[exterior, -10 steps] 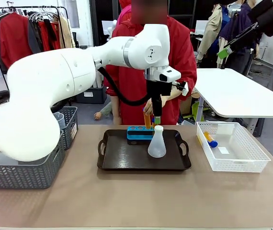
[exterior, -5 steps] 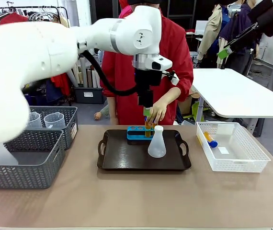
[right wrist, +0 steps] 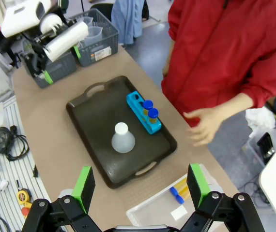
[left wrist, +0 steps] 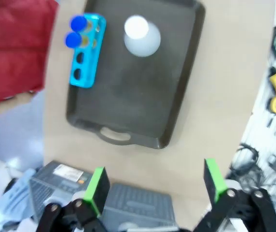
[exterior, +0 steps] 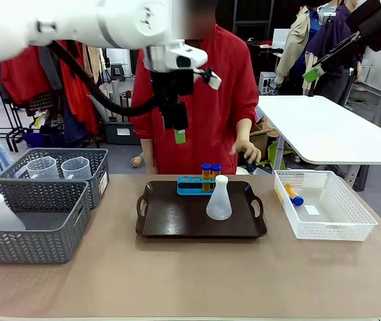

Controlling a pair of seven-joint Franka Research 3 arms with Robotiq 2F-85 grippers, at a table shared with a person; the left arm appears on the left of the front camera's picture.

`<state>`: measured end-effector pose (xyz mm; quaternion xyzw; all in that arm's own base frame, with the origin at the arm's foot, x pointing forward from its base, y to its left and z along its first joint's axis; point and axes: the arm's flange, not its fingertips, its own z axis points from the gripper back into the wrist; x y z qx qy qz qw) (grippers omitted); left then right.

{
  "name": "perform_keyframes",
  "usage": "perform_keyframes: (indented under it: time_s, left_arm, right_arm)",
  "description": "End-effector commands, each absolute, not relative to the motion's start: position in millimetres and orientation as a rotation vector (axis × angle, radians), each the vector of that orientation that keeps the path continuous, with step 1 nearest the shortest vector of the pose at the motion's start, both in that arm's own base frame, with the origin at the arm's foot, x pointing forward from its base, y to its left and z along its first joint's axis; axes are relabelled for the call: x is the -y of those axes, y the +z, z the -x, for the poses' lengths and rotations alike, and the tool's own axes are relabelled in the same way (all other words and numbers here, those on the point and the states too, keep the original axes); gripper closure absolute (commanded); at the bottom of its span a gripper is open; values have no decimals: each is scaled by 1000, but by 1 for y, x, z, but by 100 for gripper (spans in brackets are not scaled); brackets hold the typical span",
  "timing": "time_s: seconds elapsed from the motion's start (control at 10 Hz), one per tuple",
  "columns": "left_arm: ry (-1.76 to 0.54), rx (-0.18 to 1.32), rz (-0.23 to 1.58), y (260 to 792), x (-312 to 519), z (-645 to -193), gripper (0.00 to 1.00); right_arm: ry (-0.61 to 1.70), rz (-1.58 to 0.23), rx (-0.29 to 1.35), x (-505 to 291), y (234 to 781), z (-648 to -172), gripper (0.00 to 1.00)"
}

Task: Prepare the laboratory tools.
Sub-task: Pick up one Large Measuring Cup and place it on the Handle tray.

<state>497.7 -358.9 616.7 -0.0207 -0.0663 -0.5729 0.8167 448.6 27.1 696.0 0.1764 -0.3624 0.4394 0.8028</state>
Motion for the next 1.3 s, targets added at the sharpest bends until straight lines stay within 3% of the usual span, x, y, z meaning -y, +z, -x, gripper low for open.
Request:
perform_keyframes:
  time_s: [0.0, 0.8, 1.2]
  left_arm:
    - [-1226, 248, 88, 625, 318, -477, 0]
    - [-1097, 501, 62, 698, 184, -455, 0]
    - [-1075, 481, 62, 712, 181, -460, 0]
  right_arm:
    - [951, -392, 785, -27, 697, -449, 0]
    - [951, -392, 785, -27, 697, -449, 0]
    - [951, -392, 785, -27, 697, -449, 0]
